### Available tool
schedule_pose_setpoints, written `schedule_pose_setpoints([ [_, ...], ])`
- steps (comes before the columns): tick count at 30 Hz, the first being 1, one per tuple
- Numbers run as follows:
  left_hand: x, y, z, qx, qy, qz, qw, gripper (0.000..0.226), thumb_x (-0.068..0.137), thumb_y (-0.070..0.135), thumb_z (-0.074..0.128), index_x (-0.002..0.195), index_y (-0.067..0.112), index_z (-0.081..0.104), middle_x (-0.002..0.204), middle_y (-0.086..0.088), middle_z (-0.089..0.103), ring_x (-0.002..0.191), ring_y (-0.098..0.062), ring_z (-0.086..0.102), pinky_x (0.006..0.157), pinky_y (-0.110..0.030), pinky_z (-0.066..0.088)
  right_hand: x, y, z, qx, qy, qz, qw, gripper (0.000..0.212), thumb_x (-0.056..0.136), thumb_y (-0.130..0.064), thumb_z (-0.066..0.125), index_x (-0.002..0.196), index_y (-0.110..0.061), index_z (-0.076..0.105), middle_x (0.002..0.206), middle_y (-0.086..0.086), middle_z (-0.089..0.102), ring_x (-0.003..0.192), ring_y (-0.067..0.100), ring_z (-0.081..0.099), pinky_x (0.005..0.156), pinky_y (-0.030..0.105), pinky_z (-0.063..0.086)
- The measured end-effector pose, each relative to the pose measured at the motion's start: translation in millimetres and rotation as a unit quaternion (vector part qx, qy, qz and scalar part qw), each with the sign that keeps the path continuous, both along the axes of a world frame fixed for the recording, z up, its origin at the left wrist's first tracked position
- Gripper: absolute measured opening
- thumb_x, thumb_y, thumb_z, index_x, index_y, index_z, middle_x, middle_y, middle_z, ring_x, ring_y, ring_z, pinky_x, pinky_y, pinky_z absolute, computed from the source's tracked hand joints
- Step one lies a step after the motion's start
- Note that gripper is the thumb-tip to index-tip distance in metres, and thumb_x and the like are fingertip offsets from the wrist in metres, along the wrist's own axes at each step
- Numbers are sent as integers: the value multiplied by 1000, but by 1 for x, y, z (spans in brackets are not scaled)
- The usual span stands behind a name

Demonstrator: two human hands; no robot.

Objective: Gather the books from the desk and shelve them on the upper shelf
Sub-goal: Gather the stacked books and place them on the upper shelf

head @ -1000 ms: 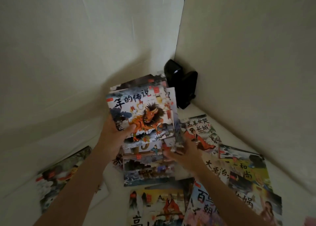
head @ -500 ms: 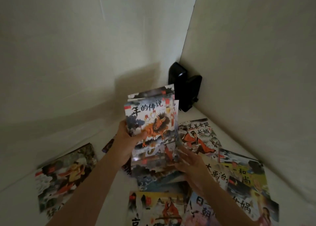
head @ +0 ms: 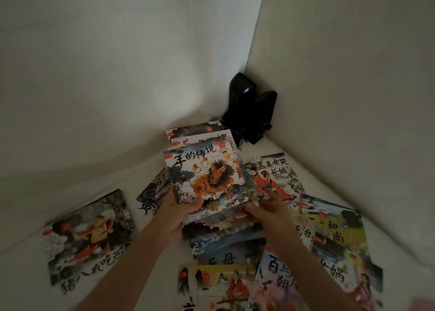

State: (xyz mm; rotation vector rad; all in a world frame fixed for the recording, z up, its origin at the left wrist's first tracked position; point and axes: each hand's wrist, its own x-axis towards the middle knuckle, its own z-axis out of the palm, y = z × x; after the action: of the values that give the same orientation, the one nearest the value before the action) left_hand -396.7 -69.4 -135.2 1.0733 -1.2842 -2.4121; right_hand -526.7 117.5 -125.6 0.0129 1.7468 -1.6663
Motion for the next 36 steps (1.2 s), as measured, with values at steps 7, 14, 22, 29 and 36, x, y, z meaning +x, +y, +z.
schedule_pose_setpoints([
  [7,-4,-26,27,-206,46,-69,975,58,77,18,78,129,19,53,122,0,66,113,-17,63,98,-39,50,-32,-29,44,-1,258,139,956,62,77,-9,79,130,-22,49,108,-11,71,97,4,69,77,18,55],
  [14,-9,-34,23,-385,-50,-108,915,64,76,39,77,131,21,50,121,9,60,113,-9,56,100,-36,44,-9,-27,-4,125,341,92,927,24,80,-29,76,98,-19,64,90,-15,68,82,-5,63,67,20,54],
  [22,-5,-20,7,-320,-53,-15,946,53,73,24,82,119,17,57,109,6,65,107,-16,61,94,-38,50,7,-44,-10,6,340,4,940,25,83,-8,73,100,-17,57,81,2,66,72,14,65,65,25,53],
  [29,-2,-28,5,-323,-71,-37,943,96,54,76,75,128,19,51,125,-4,61,117,-26,57,100,-54,44,-5,-35,10,-110,207,-52,971,64,69,-2,79,126,-14,52,99,10,72,92,25,71,79,39,60],
  [36,-3,-24,18,-313,-46,-38,948,60,62,47,83,113,24,61,105,10,70,104,-12,65,98,-47,48,-10,-38,32,34,372,105,922,57,76,-38,72,126,-23,50,107,-16,67,98,4,66,83,32,58],
])
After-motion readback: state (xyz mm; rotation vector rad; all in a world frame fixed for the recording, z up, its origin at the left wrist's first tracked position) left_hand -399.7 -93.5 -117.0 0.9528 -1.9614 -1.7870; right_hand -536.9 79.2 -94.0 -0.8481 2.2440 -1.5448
